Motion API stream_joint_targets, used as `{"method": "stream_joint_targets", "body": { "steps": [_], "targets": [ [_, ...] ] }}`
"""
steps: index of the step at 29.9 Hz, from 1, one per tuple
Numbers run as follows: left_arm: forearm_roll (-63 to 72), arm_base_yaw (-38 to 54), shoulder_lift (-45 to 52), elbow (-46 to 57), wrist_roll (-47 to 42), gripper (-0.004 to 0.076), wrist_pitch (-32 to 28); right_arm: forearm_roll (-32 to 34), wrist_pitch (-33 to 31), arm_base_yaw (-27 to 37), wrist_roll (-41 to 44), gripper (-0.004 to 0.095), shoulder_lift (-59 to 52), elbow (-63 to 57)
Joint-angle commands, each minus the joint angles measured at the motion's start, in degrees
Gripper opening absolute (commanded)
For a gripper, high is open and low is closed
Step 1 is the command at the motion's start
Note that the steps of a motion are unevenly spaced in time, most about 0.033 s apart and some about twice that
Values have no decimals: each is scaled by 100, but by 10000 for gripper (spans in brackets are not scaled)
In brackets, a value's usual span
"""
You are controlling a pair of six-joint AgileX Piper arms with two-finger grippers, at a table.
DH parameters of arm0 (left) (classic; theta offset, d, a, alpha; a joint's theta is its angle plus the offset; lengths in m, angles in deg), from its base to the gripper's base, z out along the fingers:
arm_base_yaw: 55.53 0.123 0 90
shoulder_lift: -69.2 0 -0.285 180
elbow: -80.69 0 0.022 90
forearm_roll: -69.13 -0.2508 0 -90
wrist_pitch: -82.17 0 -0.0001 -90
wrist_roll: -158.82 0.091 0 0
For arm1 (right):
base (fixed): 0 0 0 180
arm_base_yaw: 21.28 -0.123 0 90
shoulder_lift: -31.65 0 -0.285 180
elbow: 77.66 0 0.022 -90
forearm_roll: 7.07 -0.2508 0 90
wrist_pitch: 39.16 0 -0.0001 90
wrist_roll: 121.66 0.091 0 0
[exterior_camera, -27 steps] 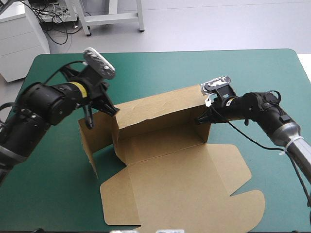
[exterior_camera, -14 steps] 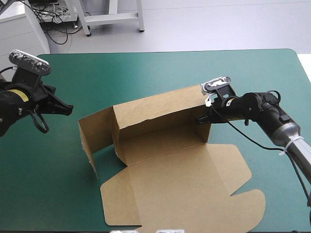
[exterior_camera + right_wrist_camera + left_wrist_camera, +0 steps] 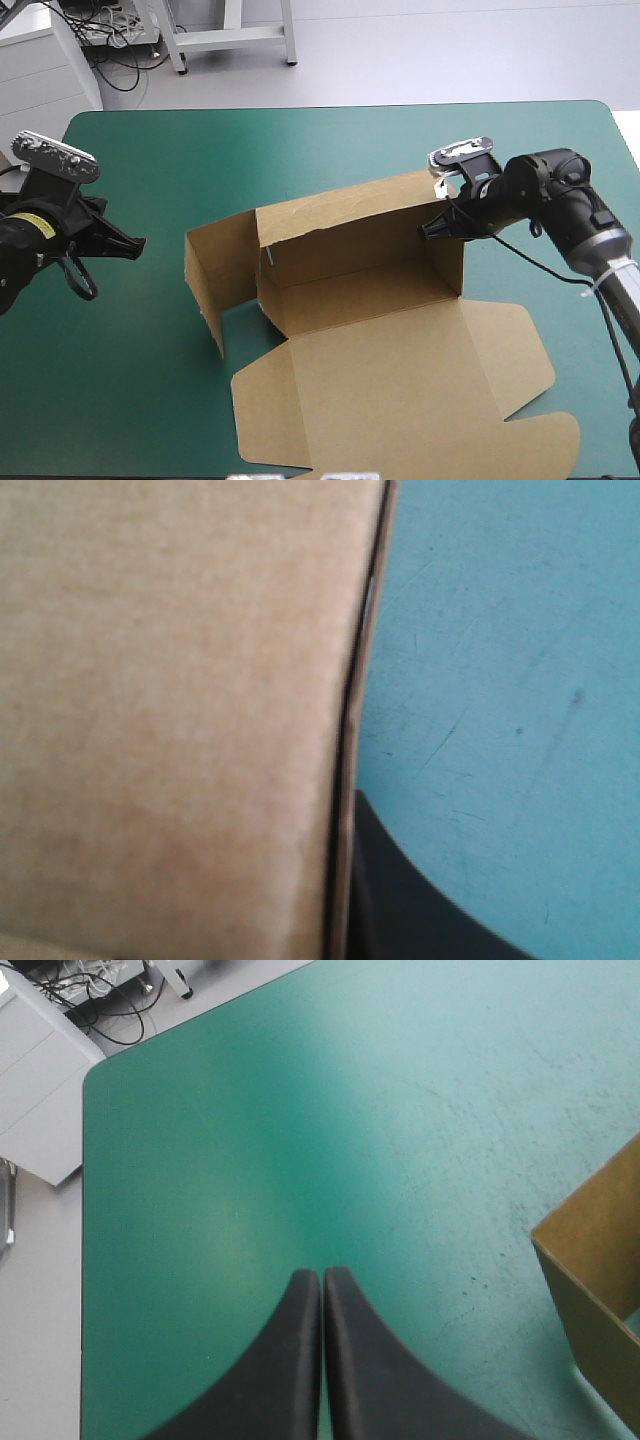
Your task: Fold the box
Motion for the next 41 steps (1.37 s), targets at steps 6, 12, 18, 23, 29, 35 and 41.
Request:
{"method": "stream_joint_targets", "body": {
  "steps": [6, 12, 18, 23, 29, 35, 41],
  "targets": [
    [-75, 2, 110, -143, -143, -8, -544, -374, -915, 612, 61, -23, 843, 1079],
    [-63, 2, 99, -143, -181, -8, -626, -332, -743, 615, 61, -23, 1732, 1645],
    [-75, 2, 88, -143, -181, -9, -642, -344, -756, 615, 153, -2, 2614, 2419],
    [-75, 2, 48, -143, -181, -9, -623, -533, -722, 615, 86, 257, 2890, 2859],
    [-61, 2, 48, -143, -210, -9, -638, -574, -916, 615, 20, 840, 2887, 3354],
    [-61, 2, 48, -143, -210, -9, -638, -588, -916, 615, 208, 896, 2546, 3389],
    [-84, 2, 48, -143, -210, -9, -596, -543, -916, 615, 243, 896, 2019, 3186]
  ]
}}
